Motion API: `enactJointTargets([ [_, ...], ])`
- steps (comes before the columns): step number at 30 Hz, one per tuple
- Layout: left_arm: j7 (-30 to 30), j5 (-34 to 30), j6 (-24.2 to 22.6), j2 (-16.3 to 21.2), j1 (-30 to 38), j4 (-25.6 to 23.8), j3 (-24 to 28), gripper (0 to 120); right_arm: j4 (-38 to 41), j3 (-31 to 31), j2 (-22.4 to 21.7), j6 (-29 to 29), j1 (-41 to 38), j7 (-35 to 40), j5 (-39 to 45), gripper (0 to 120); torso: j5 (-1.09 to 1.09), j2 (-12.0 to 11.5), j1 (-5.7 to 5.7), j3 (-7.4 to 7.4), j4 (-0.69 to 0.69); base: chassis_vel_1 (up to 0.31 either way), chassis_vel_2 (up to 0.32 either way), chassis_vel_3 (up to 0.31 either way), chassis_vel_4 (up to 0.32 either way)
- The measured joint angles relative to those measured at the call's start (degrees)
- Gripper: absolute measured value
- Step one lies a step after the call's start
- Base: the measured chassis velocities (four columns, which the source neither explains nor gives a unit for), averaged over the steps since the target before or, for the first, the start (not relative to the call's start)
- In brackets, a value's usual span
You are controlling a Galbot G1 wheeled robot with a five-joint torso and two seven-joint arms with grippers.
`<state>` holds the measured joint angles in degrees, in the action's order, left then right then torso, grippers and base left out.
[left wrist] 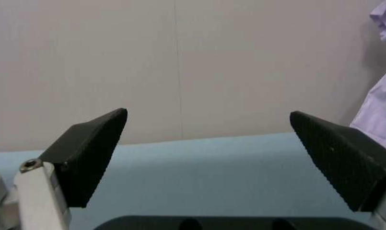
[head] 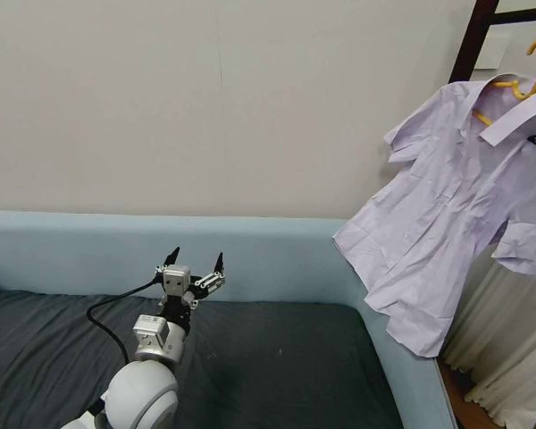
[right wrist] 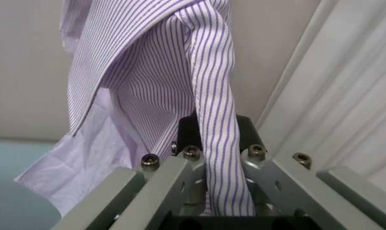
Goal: Pick up the clothes from the sofa and hang them on the clothes hanger.
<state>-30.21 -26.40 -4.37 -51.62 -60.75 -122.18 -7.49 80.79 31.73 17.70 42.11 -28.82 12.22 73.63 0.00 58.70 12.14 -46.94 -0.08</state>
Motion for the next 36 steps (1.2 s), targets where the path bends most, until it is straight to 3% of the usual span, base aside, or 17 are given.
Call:
enactJointTargets([
  [5, -0.3, 0.0, 0.2, -0.3, -0.3, 0.0, -0.2, 100, -4.4, 5.0, 3.2, -0.1, -5.6, 2.7, -0.9, 1, -0.04, 0.0, 0.01, 0.0, 0.03, 0.0, 0.0, 0.0, 0.0],
  [9, -0.3, 0.1, 0.6, -0.6, -0.9, -0.3, -0.6, 100, -4.0, 5.5, 2.5, -0.2, -5.5, 2.8, -0.1, 1, -0.02, 0.0, 0.01, 0.0, 0.01, 0.0, 0.0, 0.0, 0.0],
  [13, -0.3, 0.4, 1.0, -0.7, -1.5, -0.4, -0.6, 100, 1.0, -0.6, -0.6, -0.2, 1.2, 3.4, 2.0, 1, 0.0, 0.0, 0.01, 0.0, -0.02, 0.0, 0.0, 0.0, 0.0],
  [17, -0.3, 0.5, 1.0, -0.6, -1.6, -1.0, -0.3, 100, 9.6, -15.7, -7.2, -0.2, 17.0, 3.3, 4.3, 1, -0.01, 0.0, 0.0, 0.01, -0.03, 0.0, 0.0, 0.0, 0.0],
  [18, -0.3, 0.5, 1.0, -0.6, -1.6, -1.0, -0.3, 100, 9.6, -15.7, -7.2, -0.2, 17.0, 3.3, 4.3, 1, -0.01, 0.0, 0.0, 0.01, -0.03, 0.0, 0.0, 0.0, 0.0],
  [20, -0.3, 0.6, 0.9, -0.5, -1.6, -1.3, -0.1, 100, 12.7, -19.2, -11.8, -0.5, 23.1, 3.0, 5.5, 1, 0.02, 0.0, 0.01, 0.01, -0.03, 0.0, 0.0, 0.0, 0.0],
  [22, -0.2, 0.8, 0.8, -0.5, -1.7, -1.7, 0.0, 100, 14.2, -20.8, -15.9, -1.6, 26.8, 2.6, 6.2, 1, 0.01, 0.0, 0.0, 0.01, -0.03, 0.0, 0.0, 0.0, 0.0],
  [27, -0.1, 1.6, 0.7, -0.7, -3.3, -3.0, -0.2, 100, 15.3, -21.7, -21.3, -2.2, 28.5, 1.1, 7.2, 1, 0.0, 0.0, 0.0, 0.02, -0.03, 0.0, 0.0, 0.0, 0.0],
  [36, -0.1, 2.5, 0.7, -0.6, -9.0, -7.0, -4.3, 100, 16.9, -23.5, -20.1, -2.0, 28.4, 3.7, 8.6, 1, -0.01, 0.0, 0.0, 0.01, 0.02, 0.0, 0.0, 0.0, 0.0],
])
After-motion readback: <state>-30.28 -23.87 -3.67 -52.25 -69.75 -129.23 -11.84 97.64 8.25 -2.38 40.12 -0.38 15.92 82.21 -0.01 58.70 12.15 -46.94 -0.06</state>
